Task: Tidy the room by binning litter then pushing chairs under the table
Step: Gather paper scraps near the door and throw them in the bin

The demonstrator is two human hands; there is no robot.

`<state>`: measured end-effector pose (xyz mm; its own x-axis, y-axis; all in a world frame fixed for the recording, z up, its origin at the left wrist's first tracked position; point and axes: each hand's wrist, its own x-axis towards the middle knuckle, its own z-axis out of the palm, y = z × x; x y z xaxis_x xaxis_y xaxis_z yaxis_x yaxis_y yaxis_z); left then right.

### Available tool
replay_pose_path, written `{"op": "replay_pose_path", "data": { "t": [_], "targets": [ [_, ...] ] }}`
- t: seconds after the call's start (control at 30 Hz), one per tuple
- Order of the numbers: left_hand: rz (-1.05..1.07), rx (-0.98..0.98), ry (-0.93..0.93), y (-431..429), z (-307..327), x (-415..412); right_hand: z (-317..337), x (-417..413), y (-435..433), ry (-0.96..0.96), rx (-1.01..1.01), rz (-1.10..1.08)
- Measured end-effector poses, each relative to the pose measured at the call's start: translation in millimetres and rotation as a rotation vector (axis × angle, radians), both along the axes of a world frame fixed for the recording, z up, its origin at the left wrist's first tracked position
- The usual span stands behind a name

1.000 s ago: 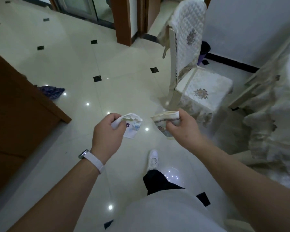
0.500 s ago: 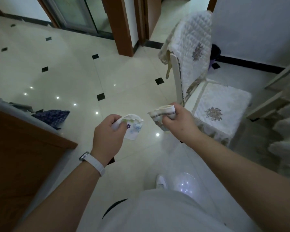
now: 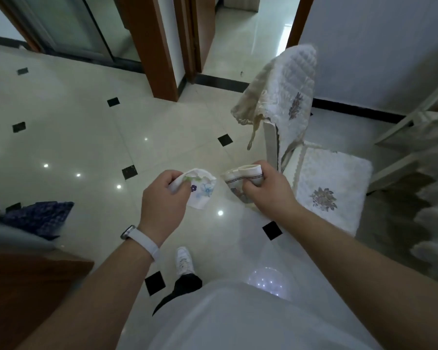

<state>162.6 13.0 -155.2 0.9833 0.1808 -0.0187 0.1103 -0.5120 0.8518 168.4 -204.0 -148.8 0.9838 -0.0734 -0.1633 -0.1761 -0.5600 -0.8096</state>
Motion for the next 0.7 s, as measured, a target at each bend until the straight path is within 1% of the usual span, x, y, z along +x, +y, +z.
{"op": "replay_pose_path", "data": {
  "t": [0.17, 0.23, 0.3, 0.37, 0.5, 0.6, 0.7],
  "targets": [
    [-0.084, -0.082, -0.007, 37.2, 4.2, 98.7, 22.9, 78.2, 41.5, -0.036, 0.000, -0.067],
    [-0.134, -0.096, -0.021, 50.0, 8.5, 131.8, 31.3, 108.9, 52.1, -0.060, -0.043, -0.115],
    [-0.169, -0.088, -0.021, 62.4, 11.6, 163.9, 35.3, 139.5, 59.4, -0.102, -0.061, -0.196],
    [-0.190, -0.062, -0.020, 71.9, 11.3, 197.0, 36.0, 166.7, 62.4, -0.105, -0.064, -0.265],
    [-0.232, -0.061, 0.002, 73.1, 9.3, 256.8, 34.2, 207.4, 55.7, -0.087, -0.107, -0.321],
    [-0.272, -0.055, 0.025, 61.3, 7.4, 305.1, 28.3, 245.2, 43.6, -0.094, -0.068, -0.378],
    [-0.288, -0.024, 0.040, 44.1, 3.0, 360.2, 15.1, 297.2, 27.0, -0.082, 0.039, -0.434]
  ]
}}
